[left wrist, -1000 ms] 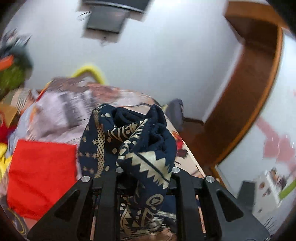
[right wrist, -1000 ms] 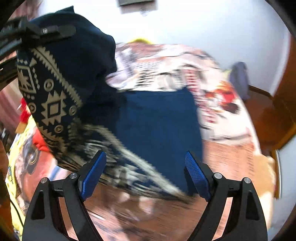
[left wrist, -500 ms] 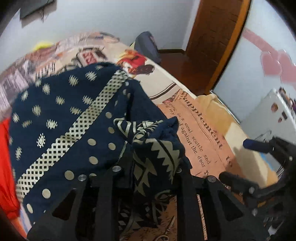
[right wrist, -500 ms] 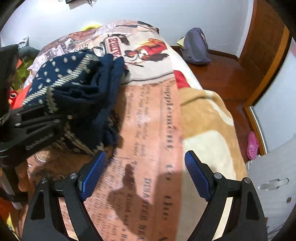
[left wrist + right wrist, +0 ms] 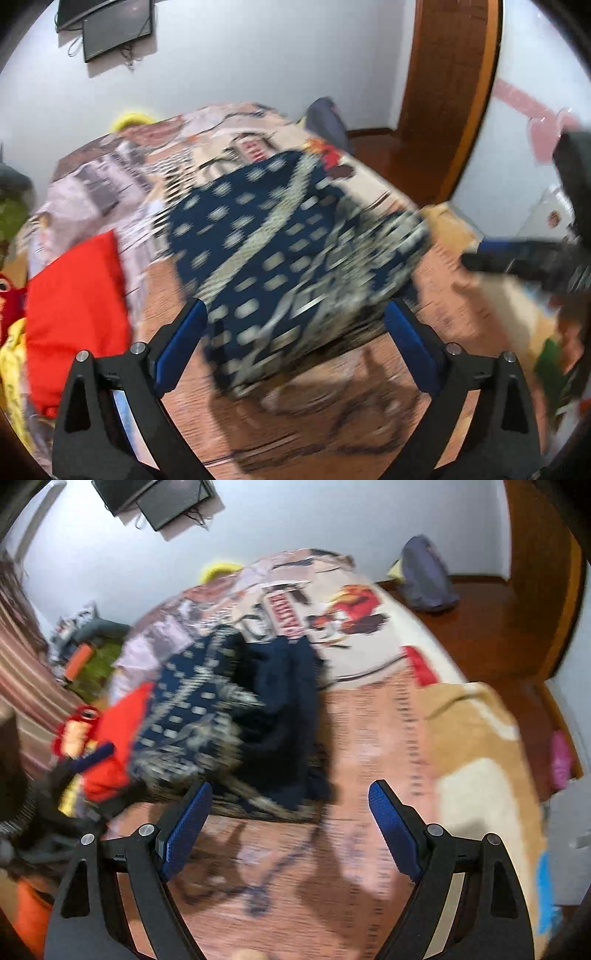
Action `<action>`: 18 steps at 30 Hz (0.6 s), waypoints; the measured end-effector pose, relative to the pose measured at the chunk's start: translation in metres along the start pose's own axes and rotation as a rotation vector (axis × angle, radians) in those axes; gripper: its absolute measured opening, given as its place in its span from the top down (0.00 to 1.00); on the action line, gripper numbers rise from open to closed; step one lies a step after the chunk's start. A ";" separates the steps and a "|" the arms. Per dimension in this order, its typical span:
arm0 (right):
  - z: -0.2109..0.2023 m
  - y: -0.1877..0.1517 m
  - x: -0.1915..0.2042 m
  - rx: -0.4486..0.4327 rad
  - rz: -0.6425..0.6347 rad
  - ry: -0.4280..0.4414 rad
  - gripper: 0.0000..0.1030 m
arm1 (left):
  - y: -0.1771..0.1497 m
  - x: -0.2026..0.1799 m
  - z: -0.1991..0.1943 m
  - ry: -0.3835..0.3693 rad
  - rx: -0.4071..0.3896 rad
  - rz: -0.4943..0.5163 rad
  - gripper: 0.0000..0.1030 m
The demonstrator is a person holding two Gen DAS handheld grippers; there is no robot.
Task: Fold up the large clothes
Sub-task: 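Lay the folded bundle down with the left tool and open it, then grasp the navy hoodie bundle with the left tool while the right tool grips its other side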
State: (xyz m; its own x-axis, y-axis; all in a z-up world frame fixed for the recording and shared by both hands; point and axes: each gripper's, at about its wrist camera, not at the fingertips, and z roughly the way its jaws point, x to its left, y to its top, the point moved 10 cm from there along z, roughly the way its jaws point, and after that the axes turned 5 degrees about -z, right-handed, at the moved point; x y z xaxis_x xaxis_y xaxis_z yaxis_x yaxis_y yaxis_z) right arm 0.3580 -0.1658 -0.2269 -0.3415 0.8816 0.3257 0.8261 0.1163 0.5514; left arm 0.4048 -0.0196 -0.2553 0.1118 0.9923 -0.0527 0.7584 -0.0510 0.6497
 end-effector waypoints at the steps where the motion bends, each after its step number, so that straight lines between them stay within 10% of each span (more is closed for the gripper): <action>1: 0.006 0.003 0.006 0.007 0.015 0.035 0.18 | -0.006 0.008 0.005 0.018 0.016 0.003 0.05; 9: 0.077 0.021 0.036 0.081 0.108 0.131 0.22 | -0.040 0.068 0.041 0.014 0.127 -0.170 0.05; 15: 0.096 0.041 0.041 0.088 0.123 0.105 0.74 | -0.052 0.080 0.060 -0.065 0.163 -0.303 0.01; 18: 0.066 0.055 0.054 -0.007 0.064 0.092 0.83 | -0.052 0.078 0.057 -0.060 0.159 -0.300 0.01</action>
State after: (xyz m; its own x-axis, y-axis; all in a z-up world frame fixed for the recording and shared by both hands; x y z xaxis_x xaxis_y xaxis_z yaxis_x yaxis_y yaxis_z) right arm 0.4144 -0.0820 -0.2298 -0.3282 0.8414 0.4294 0.8444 0.0575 0.5327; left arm 0.4109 0.0539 -0.3367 -0.0974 0.9577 -0.2708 0.8535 0.2203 0.4722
